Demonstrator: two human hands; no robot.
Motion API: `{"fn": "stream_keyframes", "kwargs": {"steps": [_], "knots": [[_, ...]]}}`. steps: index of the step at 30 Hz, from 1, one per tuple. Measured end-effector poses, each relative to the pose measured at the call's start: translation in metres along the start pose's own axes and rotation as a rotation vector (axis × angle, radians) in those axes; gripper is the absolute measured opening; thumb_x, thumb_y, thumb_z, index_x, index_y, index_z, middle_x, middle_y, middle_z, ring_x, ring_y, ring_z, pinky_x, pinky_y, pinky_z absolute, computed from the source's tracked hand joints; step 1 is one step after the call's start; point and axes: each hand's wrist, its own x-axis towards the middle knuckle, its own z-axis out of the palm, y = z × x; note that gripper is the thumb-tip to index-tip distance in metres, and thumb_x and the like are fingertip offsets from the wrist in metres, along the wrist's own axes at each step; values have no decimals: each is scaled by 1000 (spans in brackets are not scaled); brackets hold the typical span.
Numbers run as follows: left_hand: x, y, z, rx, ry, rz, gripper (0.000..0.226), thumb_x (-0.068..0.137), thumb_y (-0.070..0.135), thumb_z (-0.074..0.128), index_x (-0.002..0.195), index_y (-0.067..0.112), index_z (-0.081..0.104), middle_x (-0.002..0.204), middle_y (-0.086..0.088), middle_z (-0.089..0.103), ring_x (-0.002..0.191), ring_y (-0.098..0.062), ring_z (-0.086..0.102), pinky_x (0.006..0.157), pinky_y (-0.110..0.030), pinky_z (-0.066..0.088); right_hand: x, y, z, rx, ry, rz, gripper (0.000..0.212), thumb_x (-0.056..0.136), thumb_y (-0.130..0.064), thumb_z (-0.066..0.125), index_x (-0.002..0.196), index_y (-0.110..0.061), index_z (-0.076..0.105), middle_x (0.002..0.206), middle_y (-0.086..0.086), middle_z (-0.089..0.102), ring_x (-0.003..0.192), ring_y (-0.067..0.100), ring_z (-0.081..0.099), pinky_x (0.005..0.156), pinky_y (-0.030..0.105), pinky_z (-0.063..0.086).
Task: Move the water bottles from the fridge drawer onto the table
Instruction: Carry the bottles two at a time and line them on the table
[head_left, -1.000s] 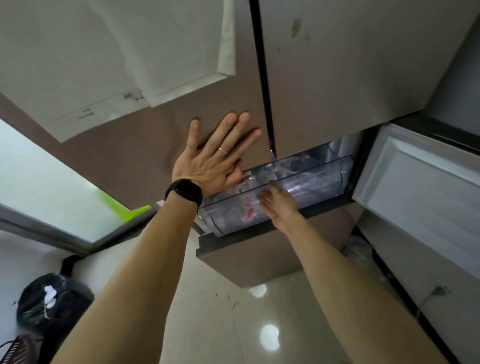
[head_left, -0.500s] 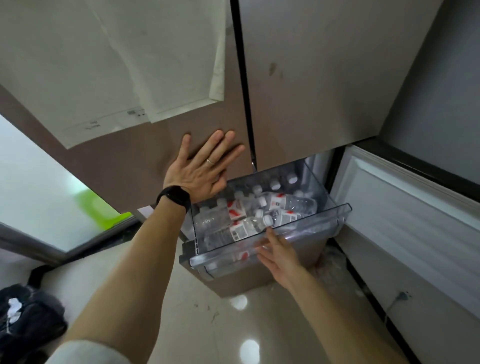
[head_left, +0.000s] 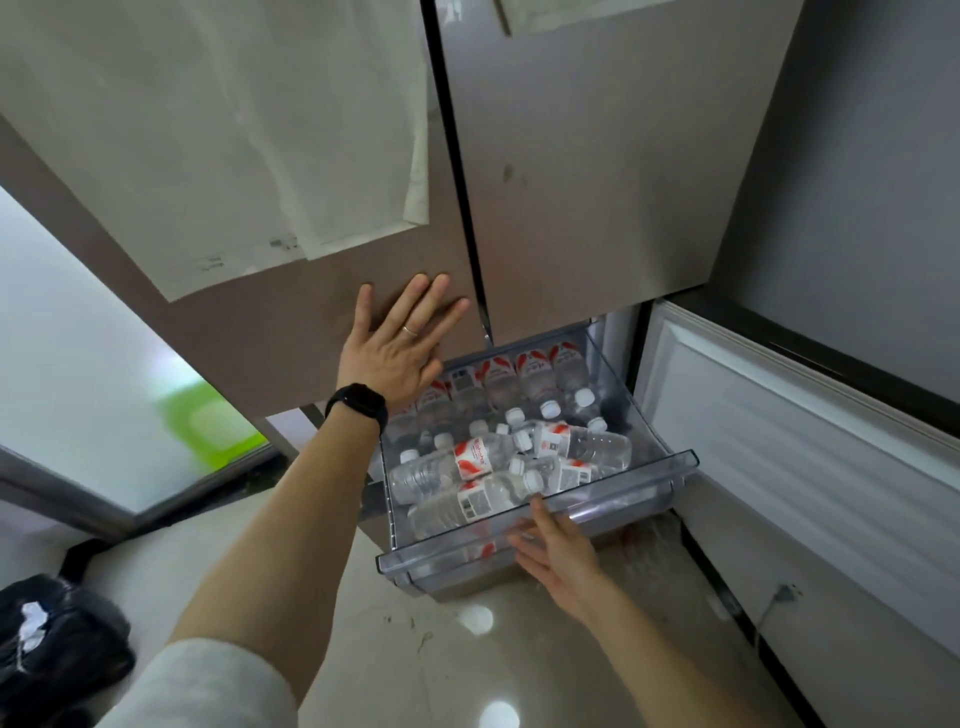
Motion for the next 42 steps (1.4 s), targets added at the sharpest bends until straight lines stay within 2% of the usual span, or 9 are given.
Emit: {"fn": "stream_keyframes", "kwargs": {"steps": [8, 11, 15, 18, 21, 28, 32, 37, 42], "knots": [[1, 20, -30, -186, -177, -118, 89, 86, 31, 60, 161, 30, 14, 169, -2, -1, 155, -22, -8, 118, -65, -8, -14, -17, -12, -161, -74, 120, 39, 88, -44, 72, 120, -23, 62, 106, 3, 77, 97, 25, 75, 81, 43, 57], [-6, 41, -52, -366, -265, -221, 73, 84, 36, 53, 154, 28, 34, 168, -9, 10, 154, -29, 9, 119, -65, 5, -30, -21, -18, -492, -61, 112, 28, 94, -43, 67, 114, -23, 66, 103, -1, 77, 89, 19, 76, 76, 34, 55], [-40, 69, -61, -708, -490, -509, 52, 90, 41, 49, 139, 22, 51, 146, -9, 48, 128, -33, 48, 104, -50, 45, -43, -51, -17, -893, -245, -54, 17, 97, -41, 63, 97, -26, 71, 101, -9, 77, 90, 8, 74, 75, 23, 54], [-65, 87, -52, -873, -743, -668, 47, 94, 36, 56, 138, 21, 51, 135, -8, 54, 121, -30, 52, 97, -44, 49, -44, -84, 0, -972, -296, -222, 13, 97, -39, 64, 98, -29, 71, 101, -16, 75, 94, 2, 71, 82, 21, 53], [-81, 95, -36, -891, -928, -688, 56, 95, 38, 58, 147, 26, 42, 146, -7, 46, 132, -29, 45, 106, -44, 44, -26, -102, 13, -1182, -141, -430, 8, 95, -42, 64, 99, -35, 68, 98, -25, 71, 92, -9, 64, 81, 17, 49], [-77, 105, 18, -851, -1134, -505, 69, 89, 46, 63, 149, 31, 32, 151, -5, 42, 136, -30, 42, 107, -49, 41, 31, -97, 22, -1785, -28, -236, 62, 89, -72, 45, 138, -36, 42, 133, -6, 62, 118, 22, 60, 88, 37, 44], [-60, 109, 42, -879, -1218, -365, 73, 86, 64, 56, 150, 40, 32, 155, 0, 41, 143, -30, 33, 112, -52, 30, 55, -97, 27, -1776, -76, -125, 66, 82, -76, 50, 136, -37, 50, 139, -5, 59, 123, 23, 57, 103, 45, 44], [-54, 109, 68, -938, -1311, -291, 83, 84, 72, 58, 152, 33, 33, 154, -5, 42, 143, -30, 31, 114, -53, 33, 62, -94, 17, -1793, -39, -130, 67, 82, -81, 47, 134, -39, 53, 137, -9, 60, 121, 19, 57, 95, 37, 44], [-47, 108, 74, -1140, -1317, -433, 84, 79, 62, 74, 145, 23, 38, 143, -5, 54, 124, -26, 55, 102, -41, 50, 43, -90, 15, -1653, 6, -385, 52, 79, -87, 37, 97, -42, 55, 88, -18, 60, 90, 9, 59, 71, 28, 38]]}}
